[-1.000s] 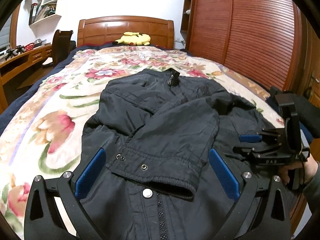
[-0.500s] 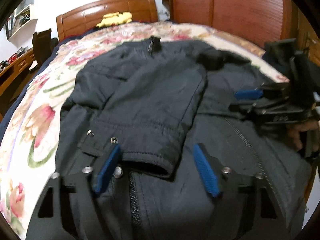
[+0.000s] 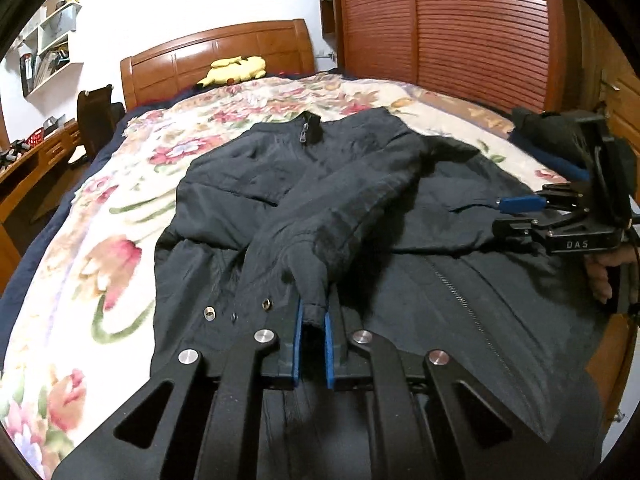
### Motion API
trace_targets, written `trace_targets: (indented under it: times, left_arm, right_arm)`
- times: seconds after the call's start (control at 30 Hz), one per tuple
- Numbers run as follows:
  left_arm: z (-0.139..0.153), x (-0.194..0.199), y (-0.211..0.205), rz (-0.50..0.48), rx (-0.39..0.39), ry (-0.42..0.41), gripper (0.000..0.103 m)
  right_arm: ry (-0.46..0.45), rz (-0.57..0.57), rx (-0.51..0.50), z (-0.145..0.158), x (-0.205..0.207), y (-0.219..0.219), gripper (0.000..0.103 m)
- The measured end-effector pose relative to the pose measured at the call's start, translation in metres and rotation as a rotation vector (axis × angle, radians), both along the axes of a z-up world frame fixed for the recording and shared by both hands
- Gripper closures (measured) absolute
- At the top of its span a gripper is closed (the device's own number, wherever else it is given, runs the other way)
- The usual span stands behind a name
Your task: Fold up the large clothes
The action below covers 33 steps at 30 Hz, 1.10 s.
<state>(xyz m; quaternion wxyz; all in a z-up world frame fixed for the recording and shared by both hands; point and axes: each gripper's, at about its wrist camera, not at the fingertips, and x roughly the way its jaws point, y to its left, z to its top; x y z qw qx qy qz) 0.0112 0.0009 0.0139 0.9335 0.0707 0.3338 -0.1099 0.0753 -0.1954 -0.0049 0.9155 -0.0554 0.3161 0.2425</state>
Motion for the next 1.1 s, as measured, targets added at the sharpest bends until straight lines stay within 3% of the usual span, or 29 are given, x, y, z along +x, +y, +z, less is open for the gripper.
trace_targets:
  times: [0.17, 0.27, 0.3, 0.33, 0.4, 0.47, 0.5, 0.77, 0.93, 1.1]
  left_arm:
    - [0.002, -0.014, -0.005, 0.005, 0.016, 0.002, 0.092]
    - [0.004, -0.025, -0.001, 0.021, -0.003, -0.008, 0.079]
    - [0.005, -0.030, 0.001, 0.025, -0.009, -0.016, 0.066]
    - [0.007, -0.038, 0.004, 0.032, -0.018, -0.031, 0.059]
    - [0.009, -0.049, 0.010, 0.044, -0.028, -0.038, 0.058]
    - [0.008, -0.060, 0.016, 0.063, -0.036, -0.037, 0.037]
    - [0.008, -0.066, 0.020, 0.071, -0.045, -0.048, 0.020]
    - [0.001, -0.100, 0.052, 0.162, -0.111, -0.074, 0.018]
    - [-0.013, -0.109, 0.060, 0.196, -0.076, -0.065, 0.018]
    - [-0.030, -0.113, 0.070, 0.217, -0.087, -0.035, 0.018]
  right_arm:
    - [-0.011, -0.046, -0.009, -0.001, -0.026, -0.021, 0.050]
    - [-0.014, -0.076, -0.008, -0.003, -0.039, -0.033, 0.050]
    - [-0.017, -0.086, -0.009, -0.003, -0.043, -0.036, 0.050]
    - [-0.020, -0.095, -0.009, -0.002, -0.047, -0.039, 0.050]
    - [-0.030, -0.110, -0.010, -0.001, -0.058, -0.044, 0.050]
    - [-0.040, -0.118, -0.011, 0.002, -0.068, -0.047, 0.050]
    - [-0.045, -0.119, -0.011, 0.003, -0.074, -0.051, 0.050]
    - [-0.104, -0.089, -0.081, 0.002, -0.110, -0.057, 0.050]
    - [-0.118, -0.071, -0.097, -0.005, -0.124, -0.061, 0.050]
    - [-0.124, -0.112, -0.113, -0.011, -0.125, -0.065, 0.034]
